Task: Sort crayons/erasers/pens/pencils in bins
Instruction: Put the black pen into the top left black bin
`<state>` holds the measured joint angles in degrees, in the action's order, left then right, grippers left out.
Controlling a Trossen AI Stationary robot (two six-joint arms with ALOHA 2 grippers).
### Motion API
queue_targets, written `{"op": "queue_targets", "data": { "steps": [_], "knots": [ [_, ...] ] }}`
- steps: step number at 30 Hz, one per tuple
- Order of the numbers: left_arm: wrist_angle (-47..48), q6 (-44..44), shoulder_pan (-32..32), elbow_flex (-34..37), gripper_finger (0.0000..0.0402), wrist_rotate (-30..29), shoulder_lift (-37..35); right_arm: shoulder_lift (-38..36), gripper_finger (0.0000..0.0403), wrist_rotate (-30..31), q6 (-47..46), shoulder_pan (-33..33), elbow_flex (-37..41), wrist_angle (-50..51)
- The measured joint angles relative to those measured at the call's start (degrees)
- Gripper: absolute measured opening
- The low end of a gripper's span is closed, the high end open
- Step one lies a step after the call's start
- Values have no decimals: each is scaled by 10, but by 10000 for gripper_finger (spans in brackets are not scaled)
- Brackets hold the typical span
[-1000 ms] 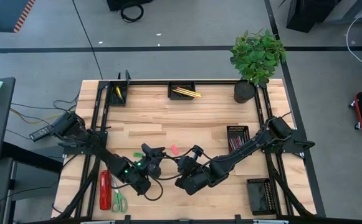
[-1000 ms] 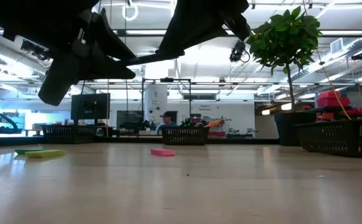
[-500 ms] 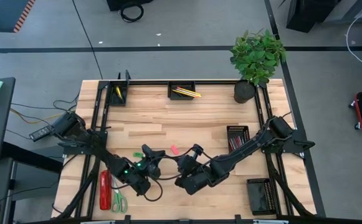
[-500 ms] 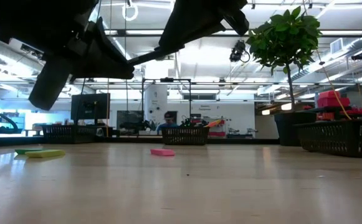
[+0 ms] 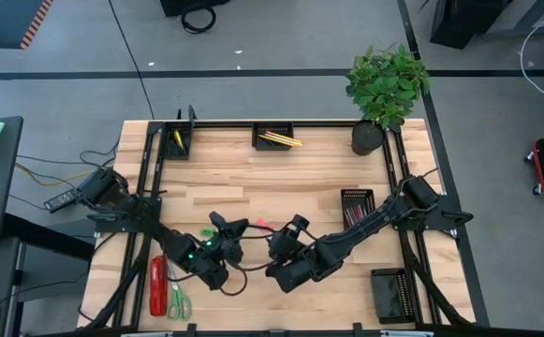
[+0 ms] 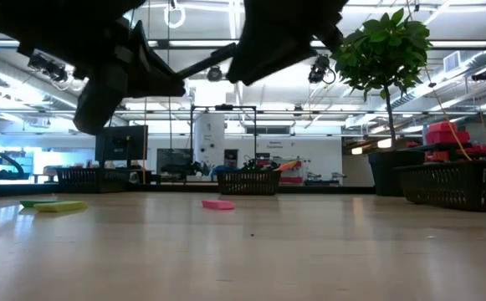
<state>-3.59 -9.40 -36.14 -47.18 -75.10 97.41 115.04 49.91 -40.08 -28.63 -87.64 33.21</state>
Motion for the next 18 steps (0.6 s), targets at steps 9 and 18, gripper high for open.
{"op": "queue_targets", "data": {
  "steps": [9,18],
  "knots": [
    [86,117,20,0,45,11,-14,0,173,33,-67,-13,0,100],
    [282,308,87,1,45,116,-55,-1,180,136,-129,-52,0,166]
  ]
}}
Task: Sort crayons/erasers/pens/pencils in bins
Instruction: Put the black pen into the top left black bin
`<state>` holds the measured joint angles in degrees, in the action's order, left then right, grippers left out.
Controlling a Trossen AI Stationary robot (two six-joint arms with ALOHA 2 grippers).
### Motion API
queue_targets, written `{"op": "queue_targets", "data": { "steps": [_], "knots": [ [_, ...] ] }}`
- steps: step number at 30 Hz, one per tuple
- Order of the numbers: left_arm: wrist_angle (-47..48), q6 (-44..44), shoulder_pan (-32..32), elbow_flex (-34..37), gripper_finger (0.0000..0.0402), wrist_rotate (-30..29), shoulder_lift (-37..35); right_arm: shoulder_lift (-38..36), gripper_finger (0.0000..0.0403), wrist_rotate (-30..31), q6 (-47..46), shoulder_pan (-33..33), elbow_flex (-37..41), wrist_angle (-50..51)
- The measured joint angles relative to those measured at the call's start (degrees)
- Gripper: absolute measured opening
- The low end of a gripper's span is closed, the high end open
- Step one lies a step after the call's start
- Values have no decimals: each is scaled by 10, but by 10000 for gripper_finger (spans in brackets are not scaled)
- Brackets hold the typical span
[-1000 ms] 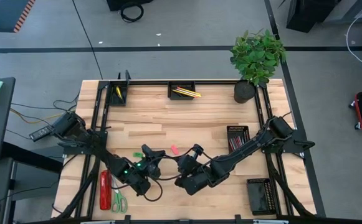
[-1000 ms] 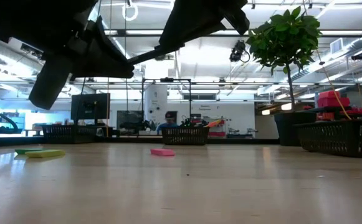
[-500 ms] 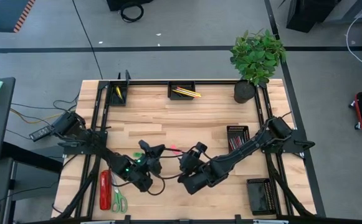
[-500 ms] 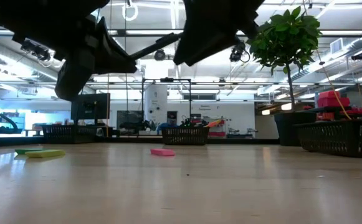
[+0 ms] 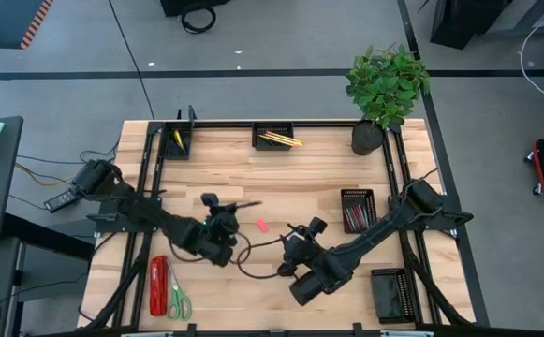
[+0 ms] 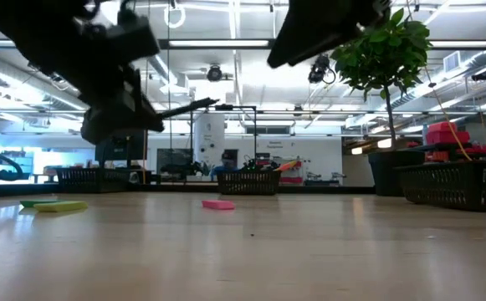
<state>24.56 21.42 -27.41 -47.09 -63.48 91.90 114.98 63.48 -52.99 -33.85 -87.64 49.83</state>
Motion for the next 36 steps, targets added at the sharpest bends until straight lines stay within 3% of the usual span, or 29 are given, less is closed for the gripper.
{"op": "queue_targets", "data": {
  "steps": [6,11,20,27,32,36],
  "knots": [
    [122,134,69,1,45,87,-41,0,180,29,-29,-24,0,37],
    [200,172,123,1,45,132,-82,0,180,25,-63,-37,0,68],
    [258,169,181,0,44,186,-147,-1,180,-9,-86,-51,0,90],
    [279,164,221,0,45,188,-167,-1,180,-36,-81,-60,-1,93],
    [294,152,275,0,44,205,-167,-1,180,-32,-36,-57,-1,104],
    [290,124,316,0,44,212,-165,-1,180,7,17,-42,-1,103]
  ]
}}
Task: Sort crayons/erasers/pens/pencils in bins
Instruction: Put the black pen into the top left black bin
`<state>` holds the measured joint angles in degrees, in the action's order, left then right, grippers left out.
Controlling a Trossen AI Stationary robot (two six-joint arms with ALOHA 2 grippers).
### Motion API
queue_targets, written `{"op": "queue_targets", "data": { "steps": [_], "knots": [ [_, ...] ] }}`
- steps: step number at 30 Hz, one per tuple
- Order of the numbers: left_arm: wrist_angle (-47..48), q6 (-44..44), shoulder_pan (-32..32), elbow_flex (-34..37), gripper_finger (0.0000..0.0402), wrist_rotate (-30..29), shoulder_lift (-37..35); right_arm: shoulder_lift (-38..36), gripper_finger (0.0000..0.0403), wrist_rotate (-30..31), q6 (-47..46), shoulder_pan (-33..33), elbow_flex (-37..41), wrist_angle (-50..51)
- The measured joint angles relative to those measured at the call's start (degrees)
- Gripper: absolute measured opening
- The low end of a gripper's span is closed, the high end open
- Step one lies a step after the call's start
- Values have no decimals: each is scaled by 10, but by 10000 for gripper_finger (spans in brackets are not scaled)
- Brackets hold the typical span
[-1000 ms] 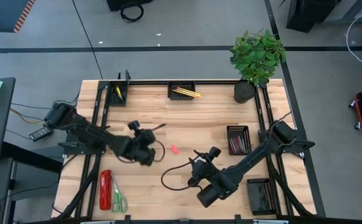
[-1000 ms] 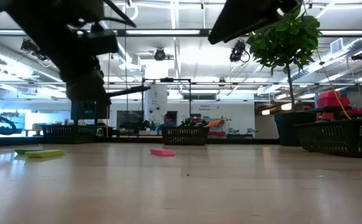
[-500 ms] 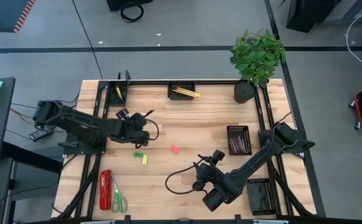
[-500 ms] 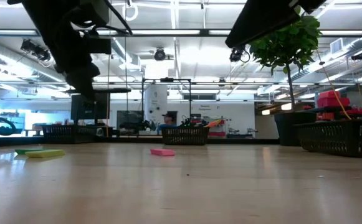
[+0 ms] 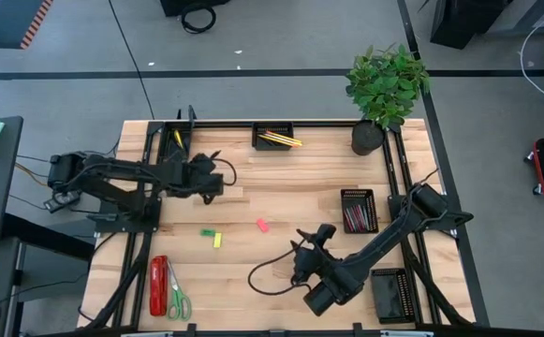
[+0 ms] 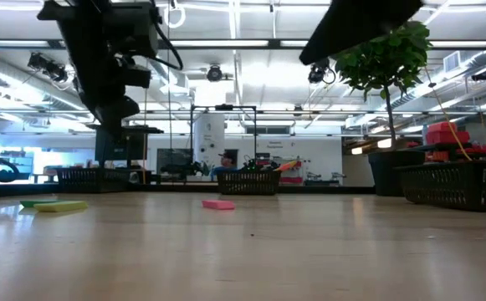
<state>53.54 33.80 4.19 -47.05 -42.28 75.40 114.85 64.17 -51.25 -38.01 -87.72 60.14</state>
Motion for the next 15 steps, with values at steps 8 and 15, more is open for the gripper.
{"op": "queue_targets", "data": {
  "steps": [8,15],
  "knots": [
    [4,-60,68,0,44,33,0,0,180,63,63,64,0,-1],
    [-6,-137,114,-6,50,-43,-25,0,180,-20,174,140,0,-29]
  ]
}}
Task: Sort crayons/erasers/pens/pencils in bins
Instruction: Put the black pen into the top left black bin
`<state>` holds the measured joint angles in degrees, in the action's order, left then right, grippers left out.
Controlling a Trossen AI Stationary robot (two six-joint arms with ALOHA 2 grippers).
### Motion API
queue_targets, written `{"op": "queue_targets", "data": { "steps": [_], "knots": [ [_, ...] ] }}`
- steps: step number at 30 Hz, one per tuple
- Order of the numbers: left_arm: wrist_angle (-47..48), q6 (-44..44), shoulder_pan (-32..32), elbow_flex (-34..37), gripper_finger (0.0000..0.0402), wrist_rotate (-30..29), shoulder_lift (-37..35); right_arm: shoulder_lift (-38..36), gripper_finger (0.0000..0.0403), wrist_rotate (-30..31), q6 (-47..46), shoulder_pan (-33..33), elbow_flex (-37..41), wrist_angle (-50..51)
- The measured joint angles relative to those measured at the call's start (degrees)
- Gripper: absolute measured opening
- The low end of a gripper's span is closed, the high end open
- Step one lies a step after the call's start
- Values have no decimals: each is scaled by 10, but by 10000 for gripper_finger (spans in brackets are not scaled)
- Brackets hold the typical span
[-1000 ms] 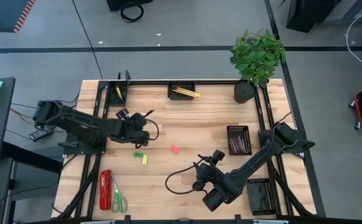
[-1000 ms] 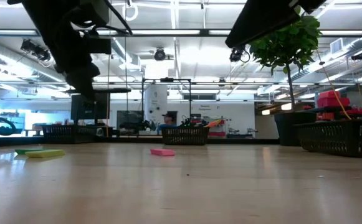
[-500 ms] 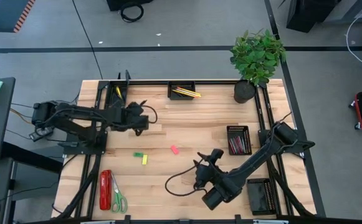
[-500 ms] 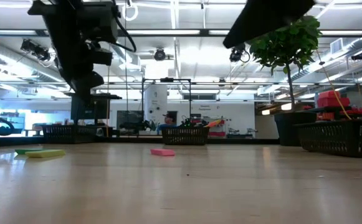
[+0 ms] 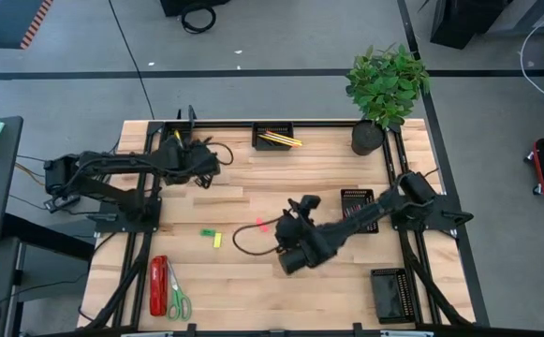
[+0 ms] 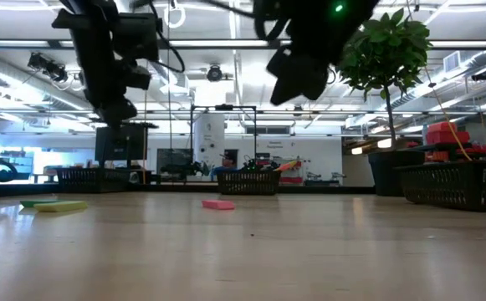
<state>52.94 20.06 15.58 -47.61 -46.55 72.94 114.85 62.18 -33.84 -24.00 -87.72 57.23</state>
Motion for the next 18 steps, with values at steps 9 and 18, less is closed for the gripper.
{"op": "queue_targets", "data": {
  "steps": [9,18],
  "knots": [
    [-28,-120,112,-19,47,22,-18,0,180,-52,173,84,0,-107],
    [-32,-141,240,-18,44,35,-17,0,180,-223,301,172,1,-226]
  ]
}}
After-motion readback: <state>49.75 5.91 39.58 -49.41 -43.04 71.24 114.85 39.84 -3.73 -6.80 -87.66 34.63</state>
